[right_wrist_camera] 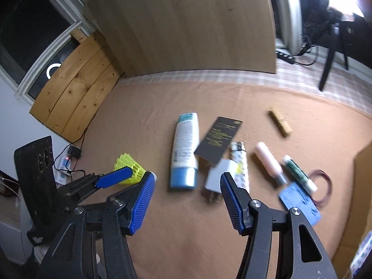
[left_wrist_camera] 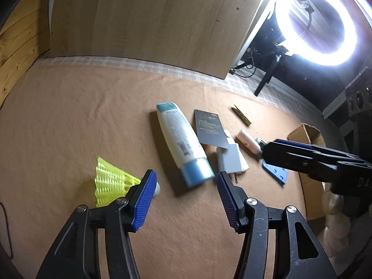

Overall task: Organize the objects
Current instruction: 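Move the right tool back to the white-blue lotion bottle, then close the right tool on the lotion bottle and lift it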

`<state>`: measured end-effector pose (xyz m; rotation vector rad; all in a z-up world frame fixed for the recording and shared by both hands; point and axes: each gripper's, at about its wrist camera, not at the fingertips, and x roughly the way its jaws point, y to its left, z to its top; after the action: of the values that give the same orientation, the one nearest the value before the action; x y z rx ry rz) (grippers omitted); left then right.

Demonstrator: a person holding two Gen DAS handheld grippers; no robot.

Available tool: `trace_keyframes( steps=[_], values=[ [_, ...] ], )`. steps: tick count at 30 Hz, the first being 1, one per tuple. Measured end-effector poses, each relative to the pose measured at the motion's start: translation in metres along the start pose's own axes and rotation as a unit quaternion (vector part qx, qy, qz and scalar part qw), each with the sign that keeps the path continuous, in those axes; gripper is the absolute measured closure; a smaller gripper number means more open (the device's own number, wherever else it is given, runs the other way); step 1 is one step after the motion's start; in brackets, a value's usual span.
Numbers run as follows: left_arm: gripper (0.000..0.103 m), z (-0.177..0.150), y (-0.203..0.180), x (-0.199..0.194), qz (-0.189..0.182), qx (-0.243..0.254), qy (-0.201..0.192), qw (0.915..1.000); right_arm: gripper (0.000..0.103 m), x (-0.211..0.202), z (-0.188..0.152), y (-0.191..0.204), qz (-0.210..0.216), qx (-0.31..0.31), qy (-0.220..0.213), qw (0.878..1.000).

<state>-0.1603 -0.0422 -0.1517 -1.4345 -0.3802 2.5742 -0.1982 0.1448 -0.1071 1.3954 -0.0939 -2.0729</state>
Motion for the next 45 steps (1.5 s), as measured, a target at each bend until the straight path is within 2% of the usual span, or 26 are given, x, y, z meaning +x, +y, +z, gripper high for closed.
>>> trace_keyframes(
  steps=[4, 16, 23, 27, 29, 31, 34, 45],
  values=[
    [0.044, 0.008, 0.000, 0.015, -0.007, -0.001, 0.008, 0.9999, 0.048, 0.026, 0.016, 0.001, 0.000, 0.003, 0.008, 1.000],
    [0.044, 0.016, 0.013, 0.054, -0.031, -0.023, 0.030, 0.9988, 0.048, 0.090, 0.048, -0.016, 0.050, 0.053, 0.044, 0.996],
    [0.044, 0.022, 0.013, 0.066, -0.035, -0.024, 0.033, 0.9986, 0.048, 0.119, 0.058, -0.022, 0.051, 0.054, 0.067, 0.995],
    [0.046, 0.023, 0.014, 0.068, -0.043, -0.027, 0.027, 0.9983, 0.048, 0.131, 0.056, -0.024, 0.063, 0.053, 0.084, 0.993],
    [0.046, 0.021, 0.013, 0.069, -0.046, -0.026, 0.029, 0.9982, 0.055, 0.134, 0.052, -0.026, 0.069, 0.059, 0.089, 0.992],
    [0.054, 0.019, 0.010, 0.071, -0.049, -0.020, 0.034, 0.9980, 0.065, 0.135, 0.048, -0.029, 0.077, 0.065, 0.091, 0.991],
    [0.056, 0.014, 0.007, 0.071, -0.048, -0.013, 0.038, 0.9980, 0.069, 0.134, 0.041, -0.033, 0.083, 0.073, 0.098, 0.989],
    [0.056, -0.019, -0.006, 0.055, -0.055, 0.000, 0.052, 0.9971, 0.071, 0.111, 0.003, -0.027, 0.082, 0.077, 0.100, 0.989]
  ],
)
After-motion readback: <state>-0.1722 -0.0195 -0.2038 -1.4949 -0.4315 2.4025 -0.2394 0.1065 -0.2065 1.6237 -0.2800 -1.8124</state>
